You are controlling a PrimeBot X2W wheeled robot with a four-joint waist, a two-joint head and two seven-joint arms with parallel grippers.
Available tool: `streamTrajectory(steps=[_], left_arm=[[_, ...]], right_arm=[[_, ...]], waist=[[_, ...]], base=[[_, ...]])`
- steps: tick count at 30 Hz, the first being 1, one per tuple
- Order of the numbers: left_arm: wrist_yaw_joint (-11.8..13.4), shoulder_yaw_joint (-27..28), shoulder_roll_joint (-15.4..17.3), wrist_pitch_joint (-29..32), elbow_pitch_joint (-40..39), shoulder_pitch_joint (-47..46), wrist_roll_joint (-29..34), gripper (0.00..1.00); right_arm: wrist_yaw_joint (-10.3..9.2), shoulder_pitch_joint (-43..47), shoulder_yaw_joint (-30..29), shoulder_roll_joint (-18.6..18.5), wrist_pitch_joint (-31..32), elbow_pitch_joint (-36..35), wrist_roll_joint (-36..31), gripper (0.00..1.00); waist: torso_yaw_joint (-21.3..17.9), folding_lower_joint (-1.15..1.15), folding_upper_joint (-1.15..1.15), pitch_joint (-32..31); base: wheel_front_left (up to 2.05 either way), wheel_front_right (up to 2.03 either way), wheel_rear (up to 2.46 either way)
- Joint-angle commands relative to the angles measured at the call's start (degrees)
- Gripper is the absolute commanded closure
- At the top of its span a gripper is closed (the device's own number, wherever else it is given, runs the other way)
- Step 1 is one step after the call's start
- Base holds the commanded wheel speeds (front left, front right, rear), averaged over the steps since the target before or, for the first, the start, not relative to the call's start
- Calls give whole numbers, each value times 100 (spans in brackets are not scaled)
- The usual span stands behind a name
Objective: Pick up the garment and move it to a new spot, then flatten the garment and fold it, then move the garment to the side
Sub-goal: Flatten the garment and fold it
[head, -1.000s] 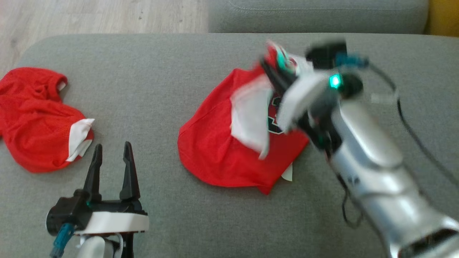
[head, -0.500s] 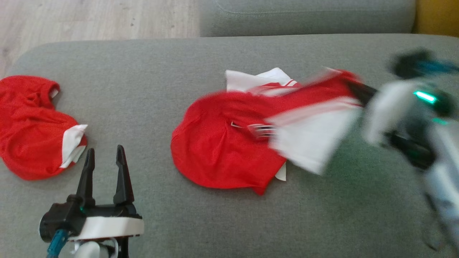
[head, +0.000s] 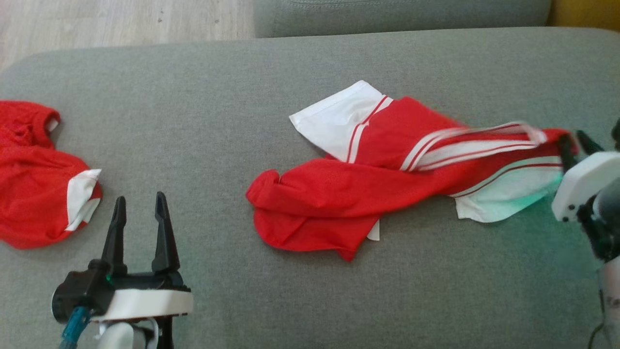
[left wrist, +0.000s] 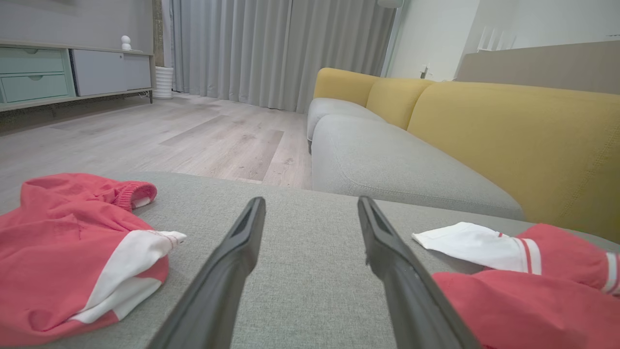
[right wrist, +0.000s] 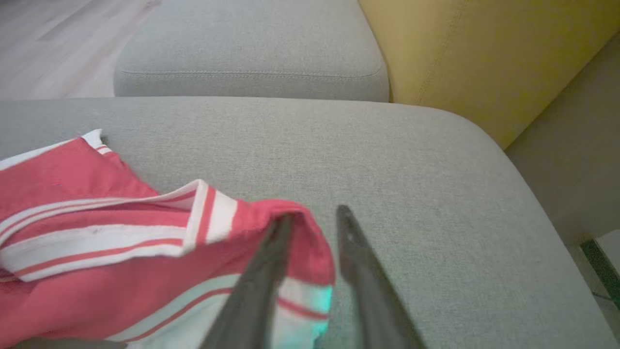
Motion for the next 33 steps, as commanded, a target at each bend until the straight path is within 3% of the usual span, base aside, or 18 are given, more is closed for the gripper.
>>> streamTrajectory(steps=[1, 8, 15, 21, 27, 31, 33], left_arm=[[-3, 199, 25, -55, -161, -258, 29, 0], [-36, 140, 1, -55, -47, -149, 62, 0], [-49, 76, -41, -55, -10, 89, 89, 0], [-56, -108, -65, -47, 17, 178, 211, 0], [-209, -1034, -111, 717, 627, -283, 267, 0], [-241, -1436, -139, 982, 1149, -747, -51, 0], [-125, -1539, -144, 1070, 1360, -988, -338, 0]], right_arm=[[43, -107, 27, -46, -104, -185, -65, 0], [43, 98, -219, 577, -1291, -245, -387, 0], [43, 1095, 469, 885, -1912, -1001, -358, 0], [43, 1758, 579, 1099, -1832, -1570, -247, 0], [43, 1812, 694, 1163, -1646, -1879, -226, 0], [43, 1773, 816, 1191, -1592, -2037, -203, 0], [43, 1767, 890, 1211, -1560, -2101, -201, 0]], waist=[[12, 0, 0, -17], [91, 0, 0, -256], [122, 0, 0, -531], [59, 0, 0, -527], [20, 0, 0, -364], [-54, 0, 0, -264], [-99, 0, 0, -220]], base=[[0, 0, 0], [0, 0, 0], [0, 0, 0], [0, 0, 0], [0, 0, 0], [0, 0, 0], [0, 0, 0]])
